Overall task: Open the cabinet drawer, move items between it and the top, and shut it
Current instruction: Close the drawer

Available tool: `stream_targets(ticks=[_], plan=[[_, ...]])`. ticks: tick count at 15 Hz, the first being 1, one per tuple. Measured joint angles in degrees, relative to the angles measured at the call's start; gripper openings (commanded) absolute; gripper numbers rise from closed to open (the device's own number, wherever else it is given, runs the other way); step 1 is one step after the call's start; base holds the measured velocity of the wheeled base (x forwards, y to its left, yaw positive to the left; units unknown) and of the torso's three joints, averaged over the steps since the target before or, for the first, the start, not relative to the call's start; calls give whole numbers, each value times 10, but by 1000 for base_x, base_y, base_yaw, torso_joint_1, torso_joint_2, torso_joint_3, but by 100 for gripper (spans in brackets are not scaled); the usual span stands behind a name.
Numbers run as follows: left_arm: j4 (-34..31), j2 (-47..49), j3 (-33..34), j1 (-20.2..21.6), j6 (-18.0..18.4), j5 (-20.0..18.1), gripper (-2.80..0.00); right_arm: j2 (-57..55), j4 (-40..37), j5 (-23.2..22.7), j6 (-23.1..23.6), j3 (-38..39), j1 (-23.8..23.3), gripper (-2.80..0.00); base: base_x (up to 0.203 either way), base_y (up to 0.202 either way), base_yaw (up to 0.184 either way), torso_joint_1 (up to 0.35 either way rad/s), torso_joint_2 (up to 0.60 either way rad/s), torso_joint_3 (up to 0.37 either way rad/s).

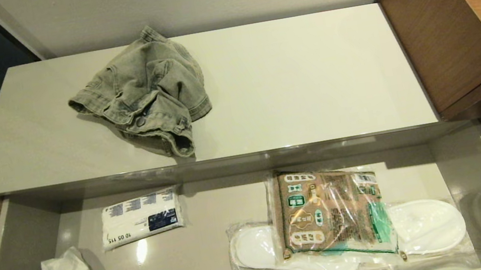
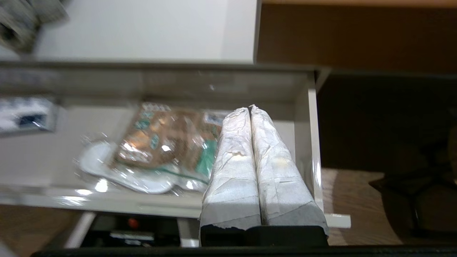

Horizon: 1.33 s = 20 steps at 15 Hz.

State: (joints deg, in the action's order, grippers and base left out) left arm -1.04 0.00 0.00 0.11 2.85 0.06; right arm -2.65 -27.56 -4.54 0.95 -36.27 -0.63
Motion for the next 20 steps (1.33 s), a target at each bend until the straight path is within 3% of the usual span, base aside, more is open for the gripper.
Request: stream_targets(ticks=[4, 9, 12, 16, 20], plan=[[0, 0, 0, 0, 2, 0, -280, -185, -37, -20, -58, -176, -5, -280, 0, 0, 0, 0, 0, 0], [0, 0, 0, 0, -3, 1, -280, -442, -51, -33, -102, -278, 13, -280, 0, 0, 0, 0, 0, 0], [0, 0, 0, 0, -3, 1, -280, -520, -85, -35, -112, -294, 45, -280, 0, 0, 0, 0, 0, 0], [1, 0, 0, 0, -3, 1, -280, -599, -160, -30, -135, -279, 131, -280, 0, 0, 0, 0, 0, 0], [1, 0, 0, 0, -3, 1, -280, -664, -63, 0, -165, -193, 166, -280, 0, 0, 0, 0, 0, 0]])
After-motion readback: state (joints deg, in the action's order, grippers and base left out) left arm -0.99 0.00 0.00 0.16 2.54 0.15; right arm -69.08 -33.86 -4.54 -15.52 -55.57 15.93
